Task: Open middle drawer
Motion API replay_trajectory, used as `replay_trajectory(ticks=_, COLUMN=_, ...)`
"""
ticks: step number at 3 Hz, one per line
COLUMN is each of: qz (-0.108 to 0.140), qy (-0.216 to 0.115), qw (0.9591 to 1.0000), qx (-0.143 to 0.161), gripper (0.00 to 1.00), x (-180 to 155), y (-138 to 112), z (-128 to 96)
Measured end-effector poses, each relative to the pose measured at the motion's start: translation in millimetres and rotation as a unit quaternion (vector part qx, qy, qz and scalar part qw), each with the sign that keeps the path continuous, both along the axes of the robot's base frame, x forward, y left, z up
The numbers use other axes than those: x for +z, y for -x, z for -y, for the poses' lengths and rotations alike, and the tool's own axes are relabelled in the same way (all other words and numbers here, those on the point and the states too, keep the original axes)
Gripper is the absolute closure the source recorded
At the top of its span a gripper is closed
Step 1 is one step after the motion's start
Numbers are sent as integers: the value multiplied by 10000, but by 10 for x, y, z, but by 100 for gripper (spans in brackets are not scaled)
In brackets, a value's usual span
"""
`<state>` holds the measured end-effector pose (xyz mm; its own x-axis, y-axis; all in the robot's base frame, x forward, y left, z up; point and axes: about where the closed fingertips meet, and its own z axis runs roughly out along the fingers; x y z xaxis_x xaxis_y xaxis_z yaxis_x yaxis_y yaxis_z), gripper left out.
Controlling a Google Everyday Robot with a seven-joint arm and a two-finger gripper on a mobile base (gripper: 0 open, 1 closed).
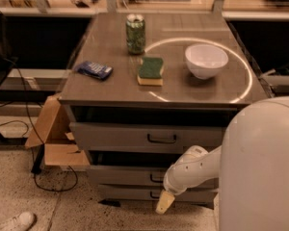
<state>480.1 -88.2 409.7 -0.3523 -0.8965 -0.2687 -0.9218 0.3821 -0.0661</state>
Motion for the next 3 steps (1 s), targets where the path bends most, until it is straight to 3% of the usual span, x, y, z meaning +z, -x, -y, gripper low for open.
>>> replay_trajectory(ticks=1, qz=-75, qy=-119, qw=9998, qx=-102, gripper=0, x=85, y=170, z=44)
replay_trajectory(ticks=2, qz=-258, qy=-339, qw=9990, qx=-101, gripper=0, x=464, y=627, z=72)
replay_trajectory(ticks=3, qz=-453, qy=-623, qw=9969, qx=-138, gripper=0, x=888, y=903, z=94)
